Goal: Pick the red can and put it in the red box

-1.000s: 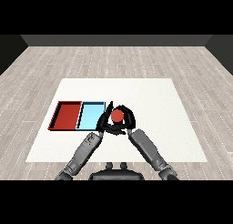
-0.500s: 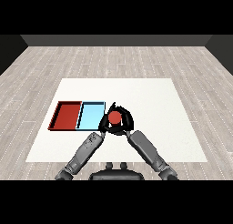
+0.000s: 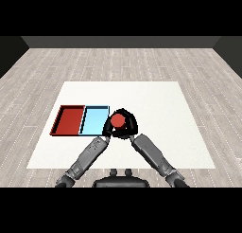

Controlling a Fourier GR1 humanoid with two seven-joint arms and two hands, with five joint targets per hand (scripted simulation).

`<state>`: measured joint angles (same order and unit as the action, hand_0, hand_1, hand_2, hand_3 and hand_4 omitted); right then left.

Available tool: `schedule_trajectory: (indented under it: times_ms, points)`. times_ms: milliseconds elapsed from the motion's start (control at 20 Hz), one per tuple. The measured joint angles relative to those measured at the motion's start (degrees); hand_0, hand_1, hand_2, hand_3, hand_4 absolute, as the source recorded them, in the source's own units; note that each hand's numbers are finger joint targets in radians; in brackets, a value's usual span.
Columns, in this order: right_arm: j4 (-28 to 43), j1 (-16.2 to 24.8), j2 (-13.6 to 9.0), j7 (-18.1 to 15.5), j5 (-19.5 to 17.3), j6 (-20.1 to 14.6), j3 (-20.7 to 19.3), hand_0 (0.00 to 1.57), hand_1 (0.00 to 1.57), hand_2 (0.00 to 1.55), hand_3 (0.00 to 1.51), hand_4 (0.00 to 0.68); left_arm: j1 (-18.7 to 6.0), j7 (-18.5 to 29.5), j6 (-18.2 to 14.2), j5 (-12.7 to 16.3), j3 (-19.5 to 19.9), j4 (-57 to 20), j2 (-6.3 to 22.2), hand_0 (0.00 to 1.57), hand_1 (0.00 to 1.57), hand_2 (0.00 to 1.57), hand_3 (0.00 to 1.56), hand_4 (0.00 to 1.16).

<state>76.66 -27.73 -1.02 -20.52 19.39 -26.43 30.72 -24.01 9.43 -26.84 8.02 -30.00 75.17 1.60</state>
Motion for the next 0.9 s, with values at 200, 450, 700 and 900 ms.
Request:
schedule_trajectory:
  times_ms: [200,450,700,900]
  points:
    - [-0.2,0.23,-0.04,-0.61,0.56,-0.76,0.79,1.47,1.47,1.44,1.39,0.559,-0.26,0.12,-0.29,0.4,0.26,-0.88,0.22,1.57,1.57,1.5,1.39,0.95]
    - [0.27,1.1,-0.25,-1.34,0.35,1.77,-0.59,1.52,1.52,1.45,1.39,0.541,-1.7,-0.92,-4.57,0.36,-1.51,-1.51,0.51,1.57,1.57,1.5,1.34,0.86]
    - [0.79,1.21,-0.33,-1.75,0.3,0.23,0.74,1.52,1.52,1.46,1.4,0.547,-0.22,-0.51,-4.48,-0.99,-0.86,-0.22,0.34,1.57,1.57,1.53,1.43,0.87]
    - [0.55,0.37,-0.28,-1.5,0.16,0.13,0.62,1.47,1.47,1.45,1.4,0.532,0.01,1.45,-4.82,-0.42,-0.44,-0.25,0.19,1.57,1.57,1.54,1.45,0.96]
